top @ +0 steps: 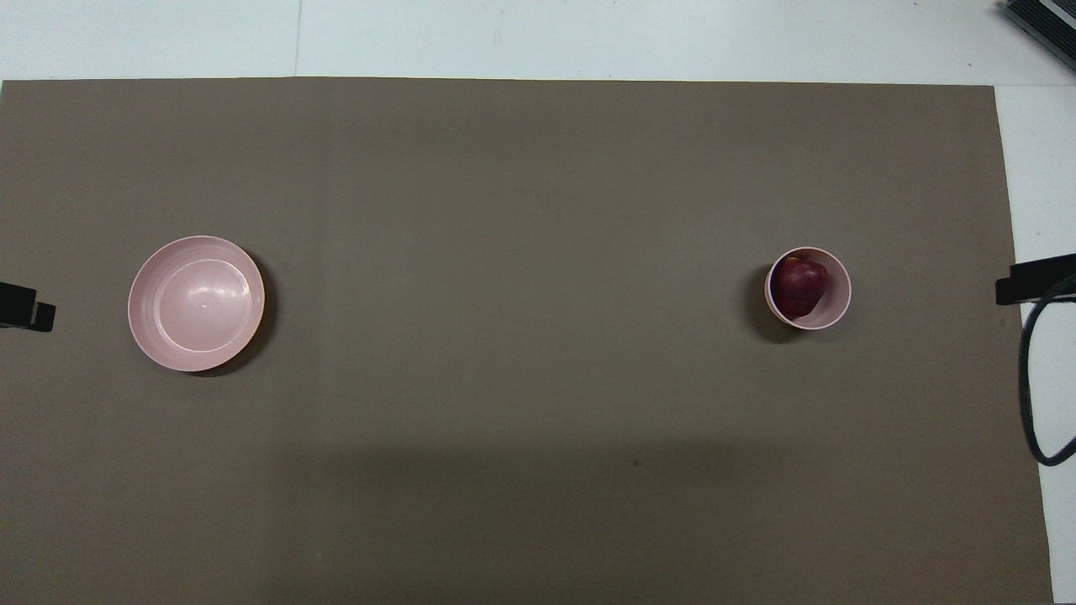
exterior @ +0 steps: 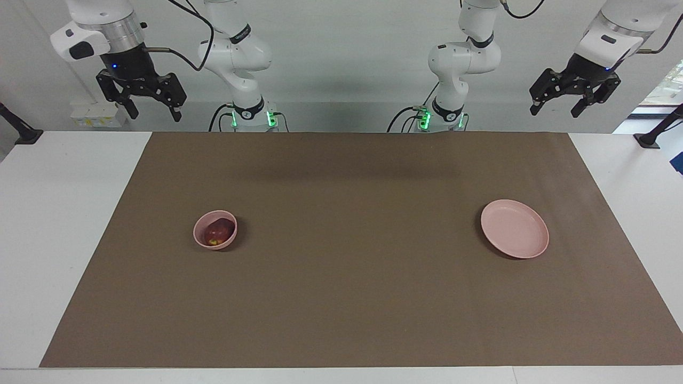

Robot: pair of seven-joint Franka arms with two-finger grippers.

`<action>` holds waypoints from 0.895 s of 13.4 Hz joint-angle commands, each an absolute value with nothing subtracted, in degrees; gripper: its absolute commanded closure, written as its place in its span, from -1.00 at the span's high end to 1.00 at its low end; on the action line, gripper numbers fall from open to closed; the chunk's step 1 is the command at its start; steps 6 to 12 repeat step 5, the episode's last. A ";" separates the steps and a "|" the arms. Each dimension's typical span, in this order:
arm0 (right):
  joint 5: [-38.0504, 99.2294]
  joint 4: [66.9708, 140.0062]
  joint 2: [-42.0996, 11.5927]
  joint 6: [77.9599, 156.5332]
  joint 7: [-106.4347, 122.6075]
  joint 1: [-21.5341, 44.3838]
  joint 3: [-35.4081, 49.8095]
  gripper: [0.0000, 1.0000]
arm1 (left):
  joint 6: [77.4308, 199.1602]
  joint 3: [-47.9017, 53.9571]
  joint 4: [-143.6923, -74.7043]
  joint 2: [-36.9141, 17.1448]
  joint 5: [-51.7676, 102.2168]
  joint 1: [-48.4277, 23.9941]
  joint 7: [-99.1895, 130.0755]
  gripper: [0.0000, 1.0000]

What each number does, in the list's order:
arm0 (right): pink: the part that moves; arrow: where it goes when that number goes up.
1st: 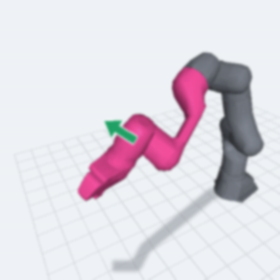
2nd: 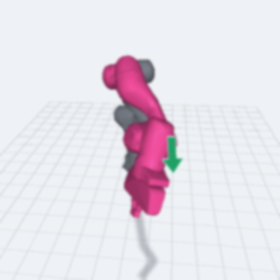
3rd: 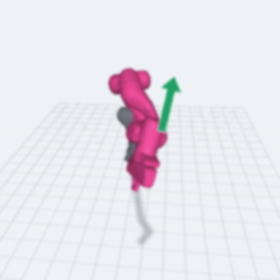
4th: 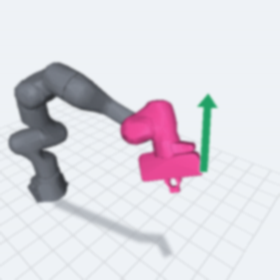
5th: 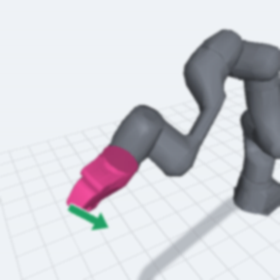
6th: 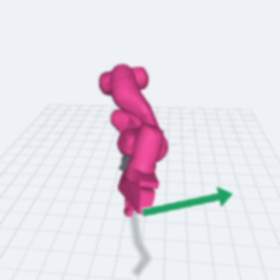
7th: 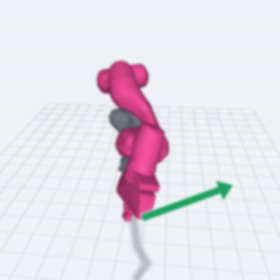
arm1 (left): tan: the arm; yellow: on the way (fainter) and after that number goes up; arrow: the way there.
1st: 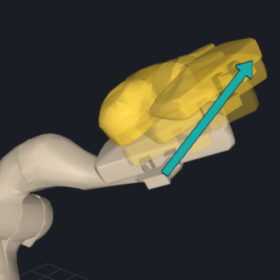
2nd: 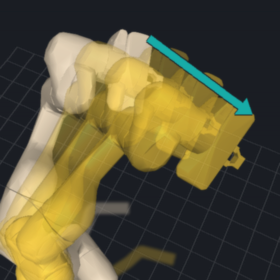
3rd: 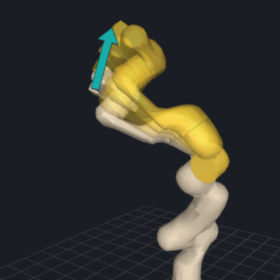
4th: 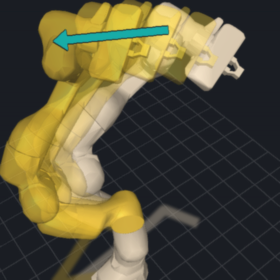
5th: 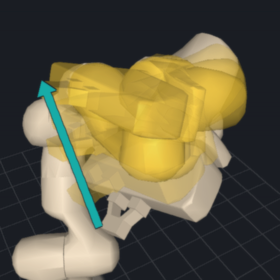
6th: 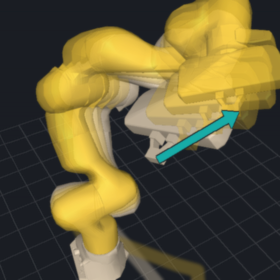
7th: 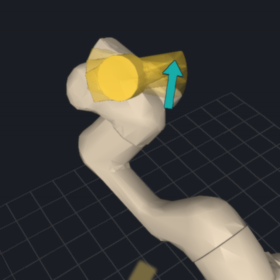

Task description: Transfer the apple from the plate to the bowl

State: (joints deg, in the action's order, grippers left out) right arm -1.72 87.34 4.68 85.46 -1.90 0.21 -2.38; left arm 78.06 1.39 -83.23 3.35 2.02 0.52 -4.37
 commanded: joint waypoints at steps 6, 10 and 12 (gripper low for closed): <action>-1.93 86.31 4.13 84.46 -1.41 0.00 -2.11 1.00 | 78.31 1.67 -84.81 4.66 2.55 1.32 -4.74 1.00; -1.93 86.31 4.13 84.46 -1.41 0.00 -2.11 1.00 | 78.31 1.67 -84.81 4.66 2.55 1.32 -4.74 1.00; -1.93 86.31 4.13 84.46 -1.41 0.00 -2.11 1.00 | 78.31 1.67 -84.81 4.66 2.55 1.32 -4.74 1.00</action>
